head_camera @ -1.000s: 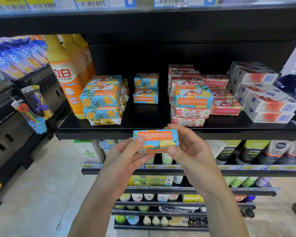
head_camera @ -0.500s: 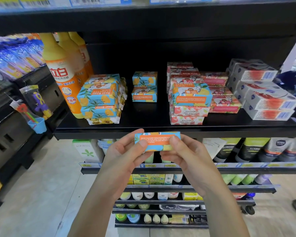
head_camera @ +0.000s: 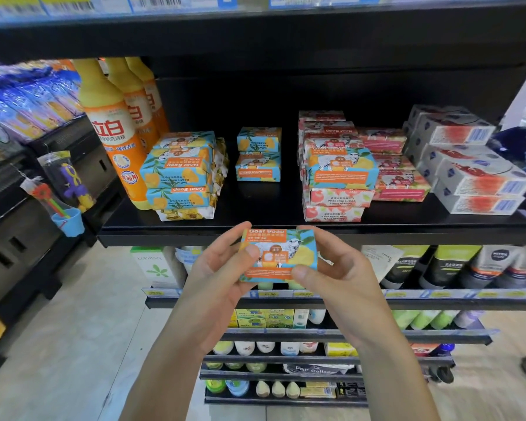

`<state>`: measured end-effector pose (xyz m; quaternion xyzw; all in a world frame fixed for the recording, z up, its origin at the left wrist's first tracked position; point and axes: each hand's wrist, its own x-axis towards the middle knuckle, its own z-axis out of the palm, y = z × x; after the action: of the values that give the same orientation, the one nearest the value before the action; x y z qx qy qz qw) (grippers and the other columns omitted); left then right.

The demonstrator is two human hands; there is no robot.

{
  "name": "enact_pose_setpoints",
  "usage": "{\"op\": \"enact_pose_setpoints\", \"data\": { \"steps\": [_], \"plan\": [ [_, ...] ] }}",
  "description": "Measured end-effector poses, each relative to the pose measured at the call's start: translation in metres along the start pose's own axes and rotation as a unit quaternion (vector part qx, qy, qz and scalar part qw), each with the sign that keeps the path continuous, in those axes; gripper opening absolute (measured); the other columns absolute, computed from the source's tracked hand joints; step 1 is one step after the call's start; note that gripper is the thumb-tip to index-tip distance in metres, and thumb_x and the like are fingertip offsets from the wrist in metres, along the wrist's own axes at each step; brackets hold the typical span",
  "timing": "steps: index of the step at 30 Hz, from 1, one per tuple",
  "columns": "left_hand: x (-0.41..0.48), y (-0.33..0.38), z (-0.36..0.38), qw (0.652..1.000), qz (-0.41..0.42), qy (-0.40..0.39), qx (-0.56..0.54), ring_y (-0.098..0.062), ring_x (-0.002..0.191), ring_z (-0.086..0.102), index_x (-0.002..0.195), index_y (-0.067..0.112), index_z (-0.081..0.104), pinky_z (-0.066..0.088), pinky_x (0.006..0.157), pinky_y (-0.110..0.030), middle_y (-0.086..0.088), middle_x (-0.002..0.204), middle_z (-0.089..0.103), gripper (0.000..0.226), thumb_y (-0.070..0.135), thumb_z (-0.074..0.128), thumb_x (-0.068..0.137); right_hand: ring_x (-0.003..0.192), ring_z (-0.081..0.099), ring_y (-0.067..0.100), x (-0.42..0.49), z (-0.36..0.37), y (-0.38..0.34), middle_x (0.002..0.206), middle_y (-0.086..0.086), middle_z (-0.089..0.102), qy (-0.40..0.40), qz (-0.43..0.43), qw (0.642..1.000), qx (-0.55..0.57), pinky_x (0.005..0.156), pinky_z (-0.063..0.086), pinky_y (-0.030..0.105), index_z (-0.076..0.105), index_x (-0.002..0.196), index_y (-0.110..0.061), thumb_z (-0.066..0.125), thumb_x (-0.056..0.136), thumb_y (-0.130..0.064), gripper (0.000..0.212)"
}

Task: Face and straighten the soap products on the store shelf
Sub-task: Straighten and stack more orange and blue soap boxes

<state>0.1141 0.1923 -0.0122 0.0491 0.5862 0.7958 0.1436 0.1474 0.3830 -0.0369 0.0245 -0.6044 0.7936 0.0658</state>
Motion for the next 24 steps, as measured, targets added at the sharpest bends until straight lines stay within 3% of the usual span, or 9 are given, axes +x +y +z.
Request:
{"op": "enact_pose_setpoints", "data": {
  "steps": [3,9,15,18,20,24],
  "plan": [
    [0.000,-0.001,-0.001,1.000,-0.007,-0.005,0.001,-0.028,0.114,0.070,0.135,0.015,0.063,0.056,0.100,-0.044,-0.014,0.123,0.073,0.047,0.027,0.070,0.089,0.120,0.066,0.026,0.001,-0.003,0.002,0.124,0.006,0.072,-0.021,-0.026,0.999,-0.009,0.093,0.058,0.038,0.065,0.132,-0.020,0.080,0.075,-0.003,0.061],
    [0.000,-0.003,-0.001,0.999,0.014,-0.010,0.036,-0.027,0.113,0.071,0.130,0.008,0.065,0.057,0.099,-0.040,-0.012,0.118,0.075,0.045,0.025,0.064,0.088,0.116,0.065,0.018,0.002,-0.007,0.000,0.125,0.004,0.070,-0.050,-0.049,0.997,-0.037,0.089,0.056,0.030,0.061,0.136,-0.023,0.076,0.077,0.004,0.066],
    [0.000,-0.002,-0.001,0.999,0.031,0.005,0.032,-0.026,0.114,0.071,0.133,0.006,0.062,0.057,0.099,-0.039,-0.011,0.119,0.075,0.049,0.020,0.067,0.087,0.128,0.056,0.014,0.003,-0.001,-0.012,0.135,-0.006,0.061,-0.043,-0.080,0.974,-0.207,0.108,0.049,0.032,0.051,0.144,-0.035,0.082,0.081,-0.004,0.076],
    [0.001,-0.001,0.001,0.999,0.031,0.014,0.018,-0.025,0.111,0.072,0.134,0.008,0.061,0.058,0.097,-0.037,-0.011,0.117,0.076,0.049,0.018,0.068,0.087,0.138,0.041,0.001,0.004,0.005,-0.018,0.148,-0.020,0.039,-0.024,-0.130,0.922,-0.363,0.111,0.037,0.016,0.043,0.149,-0.039,0.087,0.080,-0.022,0.083],
    [0.002,0.001,0.002,0.999,0.029,0.011,0.015,-0.025,0.112,0.072,0.136,0.009,0.060,0.058,0.097,-0.036,-0.011,0.118,0.075,0.046,0.014,0.067,0.091,0.143,0.029,-0.003,0.007,0.010,-0.020,0.151,-0.020,0.034,-0.025,-0.174,0.876,-0.450,0.111,0.023,0.005,0.042,0.152,-0.032,0.087,0.079,-0.031,0.086],
    [0.004,0.003,0.006,0.999,0.033,0.004,0.014,-0.023,0.111,0.072,0.137,0.012,0.059,0.060,0.094,-0.036,-0.007,0.117,0.076,0.045,0.010,0.066,0.093,0.138,0.035,0.007,0.018,0.011,-0.026,0.145,-0.009,0.044,-0.043,-0.236,0.813,-0.531,0.115,0.024,0.013,0.050,0.149,-0.020,0.084,0.079,-0.044,0.082]
  ]
}}
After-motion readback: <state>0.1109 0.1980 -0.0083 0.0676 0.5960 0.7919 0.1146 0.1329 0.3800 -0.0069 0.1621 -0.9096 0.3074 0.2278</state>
